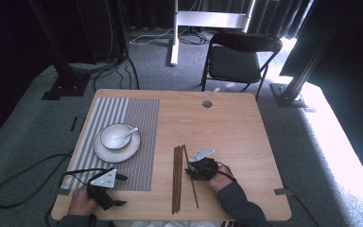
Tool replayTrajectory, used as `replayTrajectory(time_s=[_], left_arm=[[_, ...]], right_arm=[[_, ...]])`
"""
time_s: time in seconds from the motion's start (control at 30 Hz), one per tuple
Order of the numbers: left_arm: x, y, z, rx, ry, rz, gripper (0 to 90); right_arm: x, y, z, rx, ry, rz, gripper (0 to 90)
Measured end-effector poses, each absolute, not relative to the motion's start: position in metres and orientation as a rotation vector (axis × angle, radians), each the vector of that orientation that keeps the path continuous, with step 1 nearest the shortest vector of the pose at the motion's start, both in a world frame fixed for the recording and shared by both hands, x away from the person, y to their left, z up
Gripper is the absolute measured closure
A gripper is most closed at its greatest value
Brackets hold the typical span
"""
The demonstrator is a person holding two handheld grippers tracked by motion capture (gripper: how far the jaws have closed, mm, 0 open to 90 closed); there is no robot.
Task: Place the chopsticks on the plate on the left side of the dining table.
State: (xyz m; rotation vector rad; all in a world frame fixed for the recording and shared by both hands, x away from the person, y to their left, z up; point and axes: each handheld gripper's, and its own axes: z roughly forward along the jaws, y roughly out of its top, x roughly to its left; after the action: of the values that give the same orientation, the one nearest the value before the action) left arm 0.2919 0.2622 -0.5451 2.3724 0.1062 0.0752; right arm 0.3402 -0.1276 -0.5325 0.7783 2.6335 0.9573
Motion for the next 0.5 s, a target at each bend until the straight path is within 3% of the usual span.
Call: replayTrajectory(time_s=[0.13,0.3,0.37,0.5], left_arm=[[0.2918,0.2621,-0.5451,2.372,0.106,0.075,11.7],[0.2918,0.2622,-0.5452,2.372,0.106,0.076,11.7],[0.2918,0.2622,-0.5451,2.372,0.106,0.075,11.7],[0.2918,0.2622,-0.5451,2.372,0.106,0.075,11.7]], right_arm=[[0.3422,-0.1304,-0.5323,0.831,2.58,0.925,75.5],[0.3441,-0.1319,-0.5333,0.883,2.523,0.901,79.3],[0.3452,-0.1328,-0.5334,0.905,2.515,0.901,79.3],[0.3492,-0.1379,-0.5307,0.963,2.57,0.908,69.3]])
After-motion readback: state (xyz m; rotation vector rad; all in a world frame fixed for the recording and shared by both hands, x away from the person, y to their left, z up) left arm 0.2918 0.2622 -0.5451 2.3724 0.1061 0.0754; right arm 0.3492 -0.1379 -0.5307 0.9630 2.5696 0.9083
